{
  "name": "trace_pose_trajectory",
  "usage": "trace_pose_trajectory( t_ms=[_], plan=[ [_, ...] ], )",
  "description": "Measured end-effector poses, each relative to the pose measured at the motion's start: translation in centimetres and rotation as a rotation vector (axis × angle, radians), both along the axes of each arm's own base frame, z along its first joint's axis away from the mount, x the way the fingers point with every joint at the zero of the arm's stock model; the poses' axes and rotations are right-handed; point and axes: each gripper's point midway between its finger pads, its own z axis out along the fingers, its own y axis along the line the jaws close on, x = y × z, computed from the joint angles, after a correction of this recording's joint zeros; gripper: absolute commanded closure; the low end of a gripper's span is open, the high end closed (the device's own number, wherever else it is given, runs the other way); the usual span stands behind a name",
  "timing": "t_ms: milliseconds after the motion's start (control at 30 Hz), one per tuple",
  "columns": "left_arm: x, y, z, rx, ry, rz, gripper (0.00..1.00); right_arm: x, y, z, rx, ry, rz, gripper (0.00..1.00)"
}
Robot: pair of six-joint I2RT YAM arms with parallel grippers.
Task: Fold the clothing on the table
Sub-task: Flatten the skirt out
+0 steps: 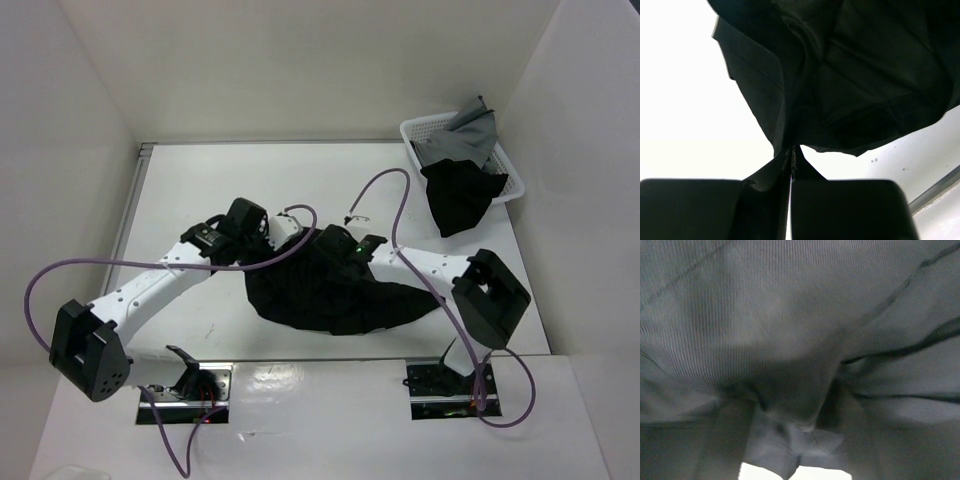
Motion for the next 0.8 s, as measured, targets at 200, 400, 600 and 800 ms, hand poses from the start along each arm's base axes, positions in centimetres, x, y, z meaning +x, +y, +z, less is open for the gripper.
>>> trace_pose_trajectory(
  t_ms=[200, 400, 600, 800],
  plan=[
    [0.2, 1.0, 1.8, -0.001, -0.059, 0.024, 1.0, 1.7, -0.6, 0.7, -0.03, -0.048, -0.037, 1.0],
    [1.2, 4.0, 10.4, 0.008, -0.279, 0.072, 1.0, 0.7, -0.5, 13.9, 0.223, -0.262, 0.06, 1.0],
    [-1.7, 6.8, 25.8, -0.141, -0.657, 0.115, 1.0, -6.1, -3.6, 30.1, 0.623, -0.55, 0.247, 1.0],
    [-6.2, 9.0, 31.0, -0.21, -0.719, 0.121, 1.0, -9.6, -2.4, 30.8, 0.706, -0.483, 0.42, 1.0]
  ],
)
